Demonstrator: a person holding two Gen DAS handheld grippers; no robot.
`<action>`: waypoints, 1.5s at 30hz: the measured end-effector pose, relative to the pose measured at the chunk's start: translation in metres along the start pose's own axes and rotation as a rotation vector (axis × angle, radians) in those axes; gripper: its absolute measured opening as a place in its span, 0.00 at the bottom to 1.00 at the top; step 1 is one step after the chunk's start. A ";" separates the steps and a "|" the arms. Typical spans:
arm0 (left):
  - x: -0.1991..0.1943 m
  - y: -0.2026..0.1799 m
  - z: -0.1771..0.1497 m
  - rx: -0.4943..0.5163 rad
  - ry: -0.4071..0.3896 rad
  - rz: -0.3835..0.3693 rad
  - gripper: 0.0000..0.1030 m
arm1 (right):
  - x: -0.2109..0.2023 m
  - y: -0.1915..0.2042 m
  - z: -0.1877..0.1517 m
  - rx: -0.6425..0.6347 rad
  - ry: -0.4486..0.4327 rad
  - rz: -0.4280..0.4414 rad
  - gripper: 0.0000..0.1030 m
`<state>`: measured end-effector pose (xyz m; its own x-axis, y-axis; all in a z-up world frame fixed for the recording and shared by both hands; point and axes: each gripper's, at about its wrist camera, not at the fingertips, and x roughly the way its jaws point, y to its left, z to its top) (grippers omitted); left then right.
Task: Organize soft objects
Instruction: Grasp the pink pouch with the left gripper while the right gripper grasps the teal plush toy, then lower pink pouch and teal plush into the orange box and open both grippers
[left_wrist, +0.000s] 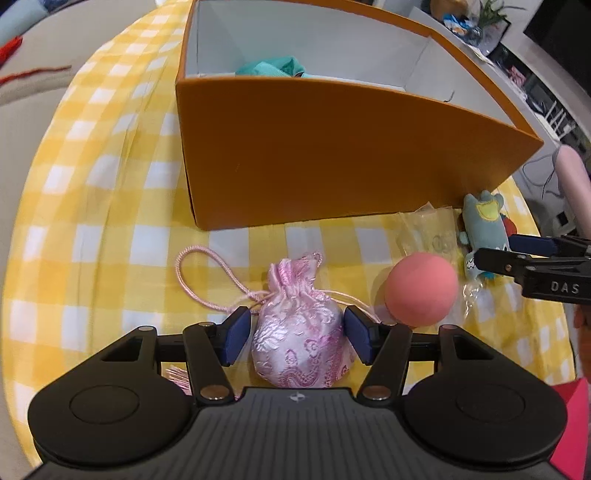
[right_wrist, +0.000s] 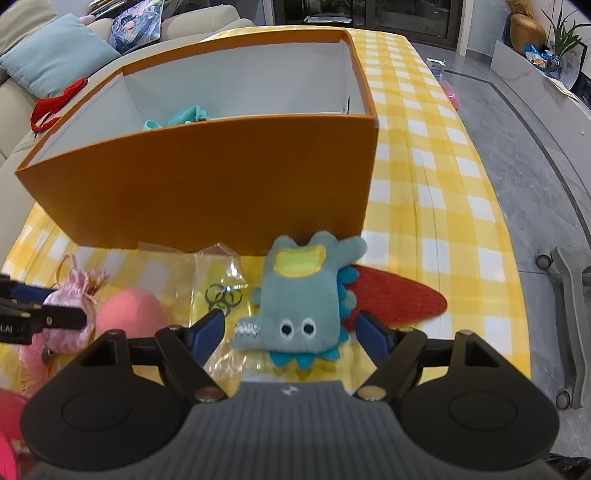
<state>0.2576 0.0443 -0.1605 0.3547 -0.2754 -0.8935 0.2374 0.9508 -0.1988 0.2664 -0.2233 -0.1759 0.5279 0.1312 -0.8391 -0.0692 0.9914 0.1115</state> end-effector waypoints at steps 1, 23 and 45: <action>0.001 0.000 -0.001 -0.003 -0.002 -0.004 0.66 | 0.003 -0.001 0.001 0.009 0.000 -0.001 0.68; -0.034 -0.011 -0.009 0.012 -0.098 -0.021 0.40 | -0.033 0.014 -0.009 -0.076 -0.081 -0.044 0.34; -0.161 -0.066 0.058 0.212 -0.381 0.006 0.40 | -0.164 0.049 0.067 -0.205 -0.268 0.129 0.34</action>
<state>0.2377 0.0173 0.0199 0.6554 -0.3402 -0.6743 0.4007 0.9134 -0.0714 0.2333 -0.1959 0.0031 0.7053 0.2774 -0.6524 -0.3037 0.9498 0.0756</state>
